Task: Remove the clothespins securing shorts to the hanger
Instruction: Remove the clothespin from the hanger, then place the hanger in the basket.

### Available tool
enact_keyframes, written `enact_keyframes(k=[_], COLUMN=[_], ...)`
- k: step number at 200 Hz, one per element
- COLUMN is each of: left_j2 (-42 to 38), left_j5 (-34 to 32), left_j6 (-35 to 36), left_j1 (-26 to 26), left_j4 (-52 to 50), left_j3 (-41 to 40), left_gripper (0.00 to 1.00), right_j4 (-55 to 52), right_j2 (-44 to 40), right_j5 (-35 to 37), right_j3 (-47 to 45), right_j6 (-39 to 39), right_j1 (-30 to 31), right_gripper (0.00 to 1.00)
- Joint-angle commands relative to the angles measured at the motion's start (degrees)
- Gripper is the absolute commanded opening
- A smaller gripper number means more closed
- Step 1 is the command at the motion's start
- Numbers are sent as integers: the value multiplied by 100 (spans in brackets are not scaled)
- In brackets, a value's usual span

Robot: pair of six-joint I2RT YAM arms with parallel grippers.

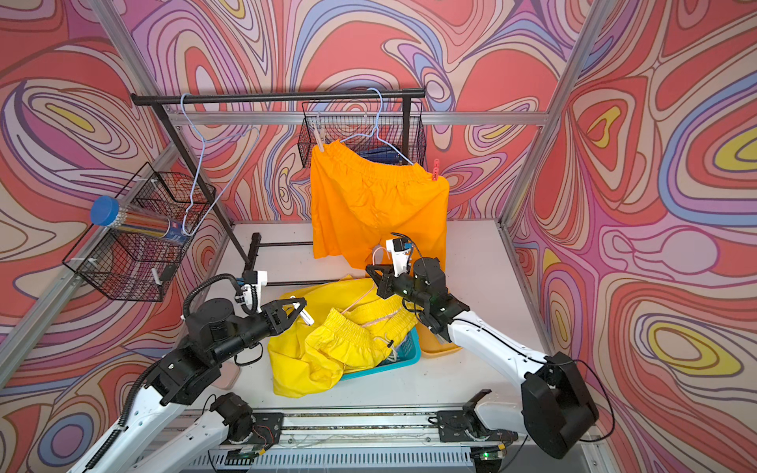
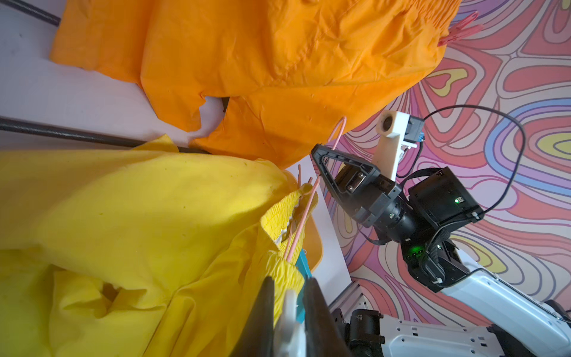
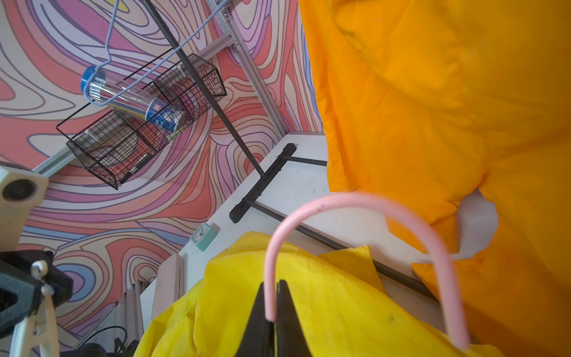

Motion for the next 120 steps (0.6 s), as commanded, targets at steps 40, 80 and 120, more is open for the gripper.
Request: enact_keyframes(k=[40, 80, 120], left_j2=[-521, -637, -704], left_j5=[-685, -597, -465], left_j6=[640, 712, 737], left_j1=[37, 39, 37], left_j4=[-1256, -1437, -1293], left_j3=[321, 246, 43], left_gripper=[9, 10, 12], right_j4=[-201, 648, 1599], right_j2=[245, 836, 1585], right_j5=[-300, -361, -512], right_j3=[741, 370, 149], right_j6=[120, 836, 1345], right_j1=[625, 695, 896], right_gripper=[0, 0, 0])
